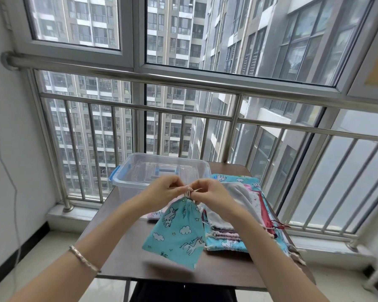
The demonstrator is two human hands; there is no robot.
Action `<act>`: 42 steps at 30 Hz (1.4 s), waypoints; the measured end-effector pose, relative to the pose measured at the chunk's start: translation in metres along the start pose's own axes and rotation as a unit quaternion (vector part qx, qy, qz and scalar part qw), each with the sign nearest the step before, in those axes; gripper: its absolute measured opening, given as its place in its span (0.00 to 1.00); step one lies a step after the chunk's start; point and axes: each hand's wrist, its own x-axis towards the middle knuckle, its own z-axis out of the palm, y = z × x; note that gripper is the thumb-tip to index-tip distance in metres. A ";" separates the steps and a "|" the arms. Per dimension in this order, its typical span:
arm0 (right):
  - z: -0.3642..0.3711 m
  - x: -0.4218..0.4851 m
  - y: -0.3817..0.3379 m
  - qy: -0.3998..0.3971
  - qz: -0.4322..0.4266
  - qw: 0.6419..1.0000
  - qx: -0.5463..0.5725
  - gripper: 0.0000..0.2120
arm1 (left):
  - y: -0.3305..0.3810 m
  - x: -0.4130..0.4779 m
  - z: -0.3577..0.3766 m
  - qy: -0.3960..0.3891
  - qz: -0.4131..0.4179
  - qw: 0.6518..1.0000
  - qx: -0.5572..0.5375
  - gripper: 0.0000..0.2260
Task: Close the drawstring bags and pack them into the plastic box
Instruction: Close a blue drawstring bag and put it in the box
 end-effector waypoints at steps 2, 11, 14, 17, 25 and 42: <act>0.000 0.001 0.001 0.003 -0.004 1.000 -0.007 0.10 | -0.002 0.000 0.000 -0.003 0.001 1.000 0.008 0.06; -0.005 0.001 0.001 -0.045 -0.028 0.997 0.048 0.15 | 0.006 -0.002 0.000 -0.037 -0.014 0.999 -0.034 0.09; 0.000 0.000 0.003 -0.025 -0.034 0.996 0.082 0.12 | 0.007 -0.002 -0.001 -0.044 -0.016 0.997 -0.054 0.10; 0.005 0.000 0.004 -0.031 -0.029 0.987 0.156 0.19 | 0.009 -0.002 -0.004 -0.049 -0.013 0.998 -0.045 0.10; -0.010 -0.008 -0.008 0.022 -0.036 0.985 0.165 0.17 | 0.001 -0.012 -0.001 -0.048 -0.021 0.995 -0.081 0.07; -0.016 -0.018 0.003 0.100 0.049 0.977 0.180 0.14 | 0.000 -0.032 -0.017 0.035 0.036 0.996 0.076 0.02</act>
